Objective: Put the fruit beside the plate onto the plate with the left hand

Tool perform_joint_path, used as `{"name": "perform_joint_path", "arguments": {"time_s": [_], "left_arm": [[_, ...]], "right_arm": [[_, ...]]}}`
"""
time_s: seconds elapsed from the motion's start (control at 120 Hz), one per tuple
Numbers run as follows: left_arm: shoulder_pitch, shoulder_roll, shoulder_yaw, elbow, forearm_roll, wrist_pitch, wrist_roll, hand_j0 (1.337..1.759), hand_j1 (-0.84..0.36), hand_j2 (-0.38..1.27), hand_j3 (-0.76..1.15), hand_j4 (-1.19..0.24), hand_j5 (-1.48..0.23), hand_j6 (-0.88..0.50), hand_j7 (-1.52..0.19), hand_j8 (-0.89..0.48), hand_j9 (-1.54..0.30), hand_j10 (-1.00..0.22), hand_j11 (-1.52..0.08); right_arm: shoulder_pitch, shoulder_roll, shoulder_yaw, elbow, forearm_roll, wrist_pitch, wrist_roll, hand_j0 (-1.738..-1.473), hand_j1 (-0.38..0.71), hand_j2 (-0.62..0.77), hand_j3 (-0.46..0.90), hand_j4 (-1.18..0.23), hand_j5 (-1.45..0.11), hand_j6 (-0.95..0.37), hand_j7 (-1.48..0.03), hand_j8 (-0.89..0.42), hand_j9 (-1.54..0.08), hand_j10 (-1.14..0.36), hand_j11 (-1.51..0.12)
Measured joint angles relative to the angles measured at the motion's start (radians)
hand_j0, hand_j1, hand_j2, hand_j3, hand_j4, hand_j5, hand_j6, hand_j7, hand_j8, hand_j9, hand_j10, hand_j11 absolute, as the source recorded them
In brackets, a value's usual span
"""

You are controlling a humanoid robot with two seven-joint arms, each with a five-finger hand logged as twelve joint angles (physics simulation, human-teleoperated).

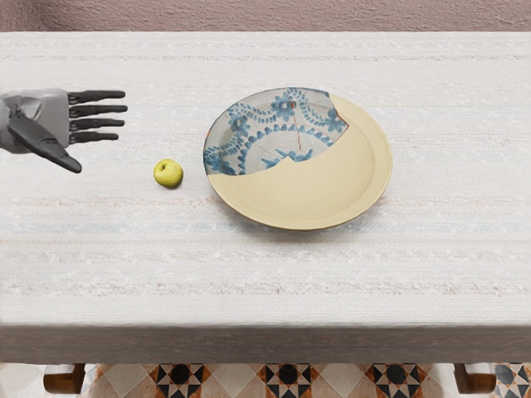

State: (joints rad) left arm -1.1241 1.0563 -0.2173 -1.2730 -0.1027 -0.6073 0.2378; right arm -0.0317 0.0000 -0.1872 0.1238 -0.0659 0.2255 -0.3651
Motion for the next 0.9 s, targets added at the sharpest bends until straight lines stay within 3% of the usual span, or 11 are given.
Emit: {"name": "perform_joint_path", "arguments": {"time_s": [0.192, 0.242, 0.308, 0.375, 0.467, 0.542, 0.7, 0.9], "left_arm": [[-0.003, -0.005, -0.001, 0.0, 0.095, 0.016, 0.011, 1.658, 0.35, 0.0, 0.0, 0.0, 0.0, 0.0, 0.0, 0.0, 0.0, 0.0, 0.0], [-0.006, -0.012, -0.003, 0.0, 0.163, 0.055, 0.041, 1.658, 0.35, 0.0, 0.0, 0.0, 0.0, 0.0, 0.0, 0.0, 0.0, 0.0, 0.0], [-0.019, -0.112, 0.005, 0.02, 0.263, 0.152, 0.076, 1.658, 0.35, 0.0, 0.0, 0.0, 0.0, 0.0, 0.0, 0.0, 0.0, 0.0, 0.0], [-0.146, -0.168, 0.088, 0.036, 0.317, 0.297, 0.088, 1.658, 0.35, 0.0, 0.0, 0.0, 0.0, 0.0, 0.0, 0.0, 0.0, 0.0, 0.0], [-0.334, -0.269, 0.296, 0.046, 0.268, 0.513, 0.055, 1.658, 0.35, 0.0, 0.0, 0.0, 0.0, 0.0, 0.0, 0.0, 0.0, 0.0, 0.0], [-0.399, -0.365, 0.46, 0.057, 0.236, 0.612, 0.04, 1.658, 0.35, 0.0, 0.0, 0.0, 0.0, 0.0, 0.0, 0.0, 0.0, 0.0, 0.0], [-0.397, -0.554, 0.648, 0.104, 0.187, 0.832, 0.032, 1.658, 0.34, 0.0, 0.0, -0.01, -0.01, -0.01, -0.01, -0.01, -0.01, -0.01, -0.01], [-0.344, -0.658, 0.707, 0.19, 0.183, 1.006, 0.03, 1.658, 0.33, 0.0, 0.0, -0.02, -0.02, -0.02, -0.02, -0.02, -0.02, -0.02, -0.02]], "right_arm": [[-0.007, 0.0, 0.0, 0.0, 0.0, 0.0, 0.0, -1.658, -0.35, 0.0, 0.0, 0.0, 0.0, 0.0, 0.0, 0.0, 0.0, 0.0, 0.0], [-0.007, 0.0, 0.0, -0.001, 0.0, 0.0, 0.0, -1.658, -0.35, 0.0, 0.0, 0.0, 0.0, 0.0, 0.0, 0.0, 0.0, 0.0, 0.0], [-0.008, 0.0, 0.0, -0.001, 0.0, 0.0, 0.0, -1.658, -0.35, 0.0, 0.0, 0.0, 0.0, 0.0, 0.0, 0.0, 0.0, 0.0, 0.0], [-0.008, 0.0, 0.0, -0.001, 0.0, 0.0, 0.0, -1.658, -0.35, 0.0, 0.0, 0.0, 0.0, 0.0, 0.0, 0.0, 0.0, 0.0, 0.0], [-0.008, 0.0, 0.0, -0.001, 0.0, 0.0, 0.0, -1.658, -0.35, 0.0, 0.0, 0.0, 0.0, 0.0, 0.0, 0.0, 0.0, 0.0, 0.0], [-0.008, 0.0, 0.0, -0.001, 0.0, 0.0, 0.0, -1.658, -0.35, 0.0, 0.0, 0.0, 0.0, 0.0, 0.0, 0.0, 0.0, 0.0, 0.0], [-0.008, 0.0, 0.0, -0.001, 0.0, 0.0, 0.0, -1.658, -0.35, 0.0, 0.0, 0.0, 0.0, 0.0, 0.0, 0.0, 0.0, 0.0, 0.0], [-0.008, 0.0, 0.0, -0.001, 0.0, 0.0, 0.0, -1.658, -0.35, 0.0, 0.0, 0.0, 0.0, 0.0, 0.0, 0.0, 0.0, 0.0, 0.0]]}}
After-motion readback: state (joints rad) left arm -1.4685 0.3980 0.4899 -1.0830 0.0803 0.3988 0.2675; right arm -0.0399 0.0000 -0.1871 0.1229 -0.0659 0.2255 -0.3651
